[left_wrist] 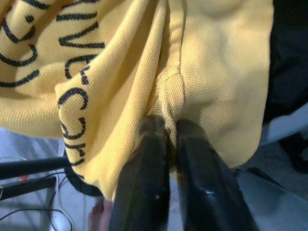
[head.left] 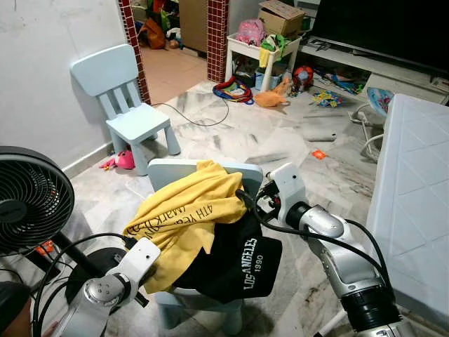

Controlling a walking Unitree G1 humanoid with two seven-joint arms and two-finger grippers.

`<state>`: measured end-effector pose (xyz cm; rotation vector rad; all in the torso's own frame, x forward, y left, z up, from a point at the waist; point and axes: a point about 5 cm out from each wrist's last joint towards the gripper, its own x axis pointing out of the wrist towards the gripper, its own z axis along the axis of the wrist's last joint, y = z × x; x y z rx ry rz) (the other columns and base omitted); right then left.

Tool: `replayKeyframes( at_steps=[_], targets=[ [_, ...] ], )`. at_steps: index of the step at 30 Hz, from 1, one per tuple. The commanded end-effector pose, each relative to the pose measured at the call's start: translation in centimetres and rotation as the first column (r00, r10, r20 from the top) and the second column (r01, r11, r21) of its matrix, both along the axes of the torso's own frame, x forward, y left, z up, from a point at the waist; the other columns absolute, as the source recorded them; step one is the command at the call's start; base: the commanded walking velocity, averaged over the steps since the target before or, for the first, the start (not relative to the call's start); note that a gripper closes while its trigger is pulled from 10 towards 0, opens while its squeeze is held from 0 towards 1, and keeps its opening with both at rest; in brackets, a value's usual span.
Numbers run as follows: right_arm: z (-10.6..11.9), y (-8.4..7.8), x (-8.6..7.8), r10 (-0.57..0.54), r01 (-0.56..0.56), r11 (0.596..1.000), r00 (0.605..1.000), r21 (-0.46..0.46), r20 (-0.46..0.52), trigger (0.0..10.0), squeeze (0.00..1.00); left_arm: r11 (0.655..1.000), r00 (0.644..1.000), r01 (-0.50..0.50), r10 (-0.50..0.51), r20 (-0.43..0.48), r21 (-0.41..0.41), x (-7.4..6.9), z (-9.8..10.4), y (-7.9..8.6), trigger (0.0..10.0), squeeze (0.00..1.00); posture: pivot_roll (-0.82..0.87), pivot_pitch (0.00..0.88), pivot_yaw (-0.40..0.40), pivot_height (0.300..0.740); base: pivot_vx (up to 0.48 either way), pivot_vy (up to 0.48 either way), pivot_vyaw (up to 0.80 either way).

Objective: Hang hanger

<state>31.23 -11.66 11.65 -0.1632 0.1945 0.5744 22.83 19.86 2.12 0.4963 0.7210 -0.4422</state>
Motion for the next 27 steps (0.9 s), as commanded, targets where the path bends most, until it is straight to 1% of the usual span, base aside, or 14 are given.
replayKeyframes(
  at_steps=[1, 2, 3, 6, 8, 12, 13, 17, 18, 19, 22, 23, 24, 27],
  targets=[
    [0.5, -0.3, 0.3, -0.013, 0.013, 1.000, 1.000, -0.005, 0.023, 10.0, 0.00, 1.000, 0.999, -0.015, 0.015, 0.049, 0.006, 0.6, 0.4, 0.2, 0.0, 0.00, -0.01, 0.033, -0.027, 0.740, 0.000, 0.000, 0.00],
    [0.5, -0.3, 0.3, -0.014, 0.015, 1.000, 1.000, -0.006, 0.024, 10.0, 0.00, 1.000, 0.996, -0.026, 0.026, 0.085, 0.005, 1.1, 0.7, 0.2, 0.0, 0.00, -0.01, 0.034, -0.027, 0.740, 0.000, 0.000, 0.00],
    [0.5, -0.4, 0.3, -0.016, 0.016, 1.000, 1.000, -0.006, 0.024, 10.0, 0.00, 0.998, 0.983, -0.057, 0.060, 0.174, -0.020, 2.1, 1.7, 0.0, 0.0, 0.00, -0.01, 0.032, -0.030, 0.740, 0.000, 0.000, 0.00],
    [0.4, -0.4, 0.3, -0.017, 0.017, 1.000, 1.000, -0.007, 0.025, 10.0, 0.00, 0.994, 0.961, -0.082, 0.098, 0.258, -0.072, 3.2, 3.0, -0.4, 0.0, 0.00, -0.01, 0.032, -0.030, 0.740, 0.000, 0.000, 0.00],
    [0.5, -0.4, 0.4, -0.018, 0.018, 1.000, 0.999, -0.008, 0.027, 10.0, 0.00, 0.981, 0.929, -0.095, 0.148, 0.339, -0.169, 4.3, 4.6, -1.3, 0.0, 0.00, -0.01, 0.030, -0.033, 0.740, 0.000, 0.000, 0.00],
    [0.7, -0.3, 0.6, -0.019, 0.019, 1.000, 0.999, -0.005, 0.034, 10.0, 0.00, 0.955, 0.890, -0.114, 0.220, 0.399, -0.273, 5.3, 6.0, -2.3, 0.0, 0.00, -0.01, 0.029, -0.035, 0.740, 0.000, 0.000, 0.00],
    [0.7, -0.2, 0.7, -0.019, 0.020, 1.000, 0.999, -0.004, 0.036, 10.0, 0.00, 0.936, 0.869, -0.122, 0.261, 0.420, -0.330, 5.8, 6.6, -2.7, 0.0, 0.00, 0.00, 0.025, -0.036, 0.740, 0.000, 0.000, 0.00],
    [0.8, -0.2, 0.7, -0.020, 0.020, 1.000, 0.999, 0.000, 0.041, 10.0, 0.00, 0.891, 0.840, -0.140, 0.338, 0.425, -0.432, 6.8, 7.5, -3.6, 0.0, 0.00, 0.00, 0.022, -0.035, 0.740, 0.000, 0.000, 0.00],
    [0.8, -0.1, 0.7, -0.021, 0.021, 1.000, 0.999, 0.006, 0.046, 10.0, 0.00, 0.871, 0.839, -0.147, 0.361, 0.407, -0.469, 7.1, 7.7, -4.1, 0.0, 0.00, 0.00, 0.022, -0.035, 0.740, 0.000, 0.000, 0.00],
    [0.9, -0.1, 0.7, -0.021, 0.021, 1.000, 0.999, 0.008, 0.047, 10.0, 0.00, 0.866, 0.840, -0.149, 0.366, 0.402, -0.477, 7.2, 7.7, -4.3, 0.0, 0.00, 0.00, 0.022, -0.035, 0.740, 0.000, 0.000, 0.00],
    [0.9, -0.1, 0.7, -0.023, 0.023, 1.000, 0.999, 0.008, 0.049, 10.0, 0.00, 0.873, 0.857, -0.130, 0.337, 0.389, -0.470, 7.2, 7.5, -5.3, 0.0, 0.00, -0.01, 0.019, -0.032, 0.740, 0.000, 0.000, 0.00],
    [0.9, -0.2, 0.8, -0.026, 0.026, 1.000, 0.998, 0.009, 0.050, 10.0, 0.00, 0.889, 0.902, -0.118, 0.282, 0.326, -0.441, 6.9, 6.4, -6.9, 0.0, 0.00, -0.01, 0.019, -0.029, 0.740, 0.000, 0.000, 0.00],
    [0.9, -0.2, 0.8, -0.026, 0.026, 1.000, 0.998, 0.009, 0.050, 10.0, 0.00, 0.889, 0.902, -0.118, 0.282, 0.326, -0.441, 6.9, 6.4, -6.9, 0.0, 0.00, -0.01, 0.019, -0.029, 0.740, 0.000, 0.000, 0.00],
    [0.9, -0.2, 0.8, -0.027, 0.027, 1.000, 0.998, 0.010, 0.050, 10.0, 0.00, 0.895, 0.935, -0.096, 0.231, 0.269, -0.435, 6.4, 5.5, -8.4, 0.0, 0.00, -0.01, 0.020, -0.027, 0.740, 0.000, 0.000, 0.00]
  ],
)
